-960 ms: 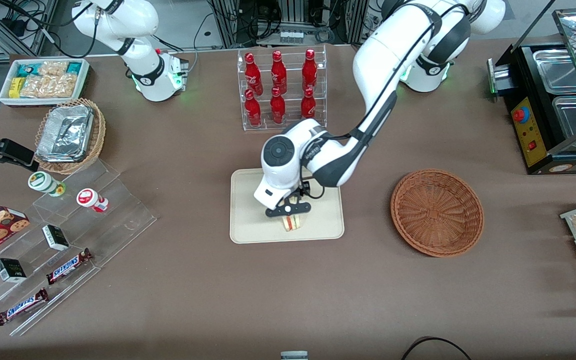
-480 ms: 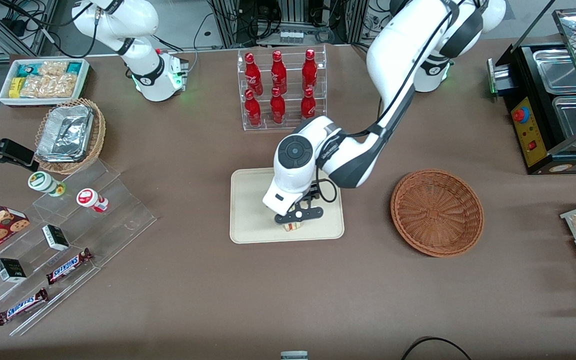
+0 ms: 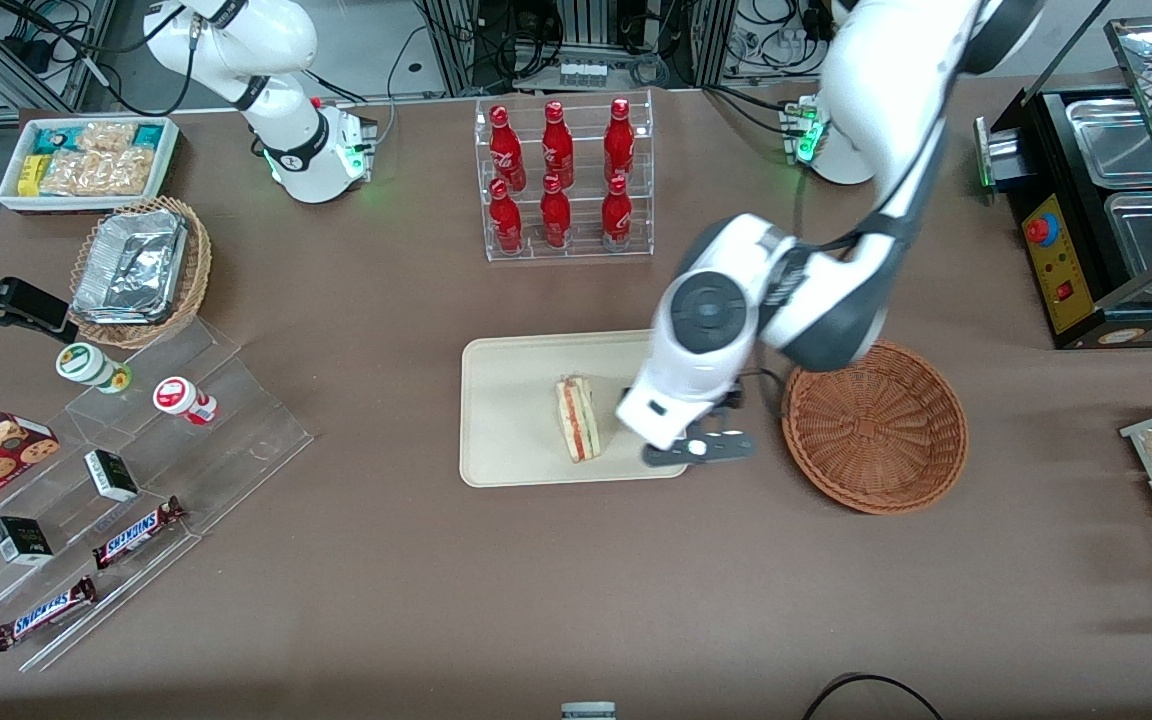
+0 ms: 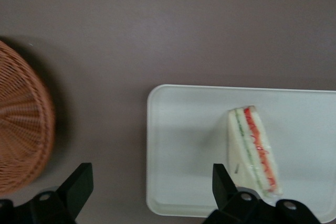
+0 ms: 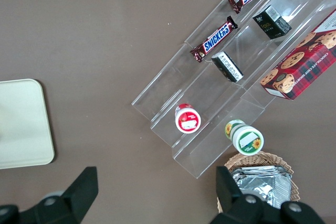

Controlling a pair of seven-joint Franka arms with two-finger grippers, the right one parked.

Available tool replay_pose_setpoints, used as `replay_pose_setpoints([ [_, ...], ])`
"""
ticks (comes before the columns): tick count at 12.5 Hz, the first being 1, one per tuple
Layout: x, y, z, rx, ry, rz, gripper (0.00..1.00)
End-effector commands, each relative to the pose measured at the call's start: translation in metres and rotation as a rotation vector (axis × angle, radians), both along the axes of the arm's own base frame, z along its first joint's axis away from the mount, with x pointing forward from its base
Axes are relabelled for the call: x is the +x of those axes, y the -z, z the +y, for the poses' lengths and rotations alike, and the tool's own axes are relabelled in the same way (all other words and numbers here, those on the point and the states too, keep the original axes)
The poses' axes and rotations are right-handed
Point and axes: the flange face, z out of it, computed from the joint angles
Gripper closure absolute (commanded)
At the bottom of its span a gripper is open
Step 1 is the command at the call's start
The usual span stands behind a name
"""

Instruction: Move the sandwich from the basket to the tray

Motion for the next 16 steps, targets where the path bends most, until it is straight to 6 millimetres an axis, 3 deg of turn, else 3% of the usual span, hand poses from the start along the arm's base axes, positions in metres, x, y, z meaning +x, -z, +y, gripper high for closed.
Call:
replay_pose_setpoints([
  [1,-0.016,-0.020,0.056,0.016,0.069,0.026,0.00],
  [6,-0.032,-0.044,0.161,-0.005,0.208,0.070,0.00],
  [9,-0.047,-0.059,0.209,-0.006,0.254,0.109,0.00],
  [16,-0.058,-0.125,0.289,-0.031,0.270,0.156,0.00],
])
